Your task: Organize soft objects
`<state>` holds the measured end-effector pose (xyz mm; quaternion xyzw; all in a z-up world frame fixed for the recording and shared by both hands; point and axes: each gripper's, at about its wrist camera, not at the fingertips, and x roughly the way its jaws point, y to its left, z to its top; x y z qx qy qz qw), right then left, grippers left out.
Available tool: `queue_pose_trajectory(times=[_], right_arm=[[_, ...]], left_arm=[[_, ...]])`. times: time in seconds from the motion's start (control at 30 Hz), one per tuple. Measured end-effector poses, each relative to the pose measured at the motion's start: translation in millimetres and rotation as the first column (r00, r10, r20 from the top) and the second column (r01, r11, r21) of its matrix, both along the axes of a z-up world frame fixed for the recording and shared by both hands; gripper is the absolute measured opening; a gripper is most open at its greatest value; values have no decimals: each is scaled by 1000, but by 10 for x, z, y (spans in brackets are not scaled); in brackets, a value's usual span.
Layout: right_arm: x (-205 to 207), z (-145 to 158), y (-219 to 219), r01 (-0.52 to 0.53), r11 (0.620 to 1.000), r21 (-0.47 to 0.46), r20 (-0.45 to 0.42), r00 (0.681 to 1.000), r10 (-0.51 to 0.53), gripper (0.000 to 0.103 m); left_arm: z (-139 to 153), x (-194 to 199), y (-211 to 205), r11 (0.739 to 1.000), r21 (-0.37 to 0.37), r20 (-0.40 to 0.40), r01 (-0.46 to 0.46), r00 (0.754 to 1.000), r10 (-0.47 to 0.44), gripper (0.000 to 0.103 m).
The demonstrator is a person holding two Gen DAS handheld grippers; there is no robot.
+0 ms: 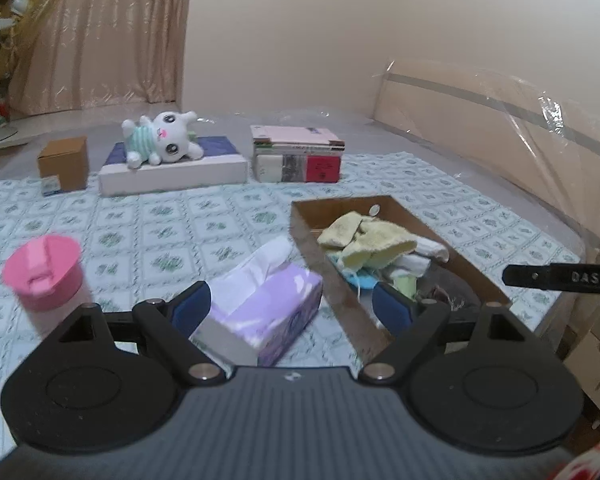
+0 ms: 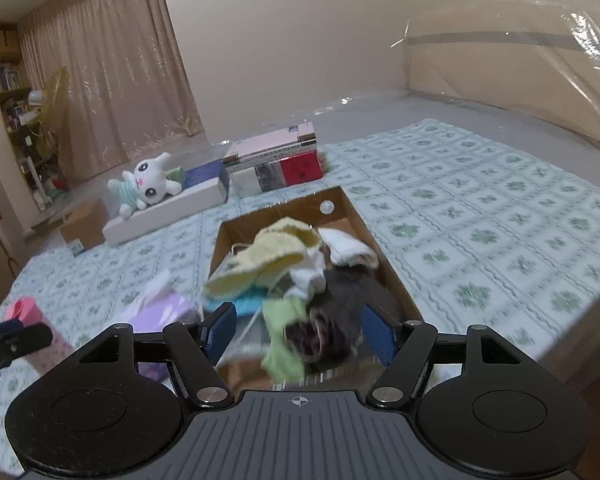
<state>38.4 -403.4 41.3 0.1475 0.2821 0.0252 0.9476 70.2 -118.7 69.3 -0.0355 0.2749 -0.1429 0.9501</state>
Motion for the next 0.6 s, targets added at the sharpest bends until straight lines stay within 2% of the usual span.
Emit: queue_pose_trajectory(times=[0.1,0.37,0.6], right_arm=[[-210,29,167,-23,999,-46,0,1000,23,69],[-511,15,536,-66,989,-134,1,998,67,72],[-597,-84,659,-93,991,-95,-46,995,89,80]], left_arm=[[-25,-142,38,1000,-1,-57,2,998,-2,86],[-126,-477,190,999,17,-119,-40,992,41,86],[-184,-623,259,996,-1,-139,-89,986,88,86]])
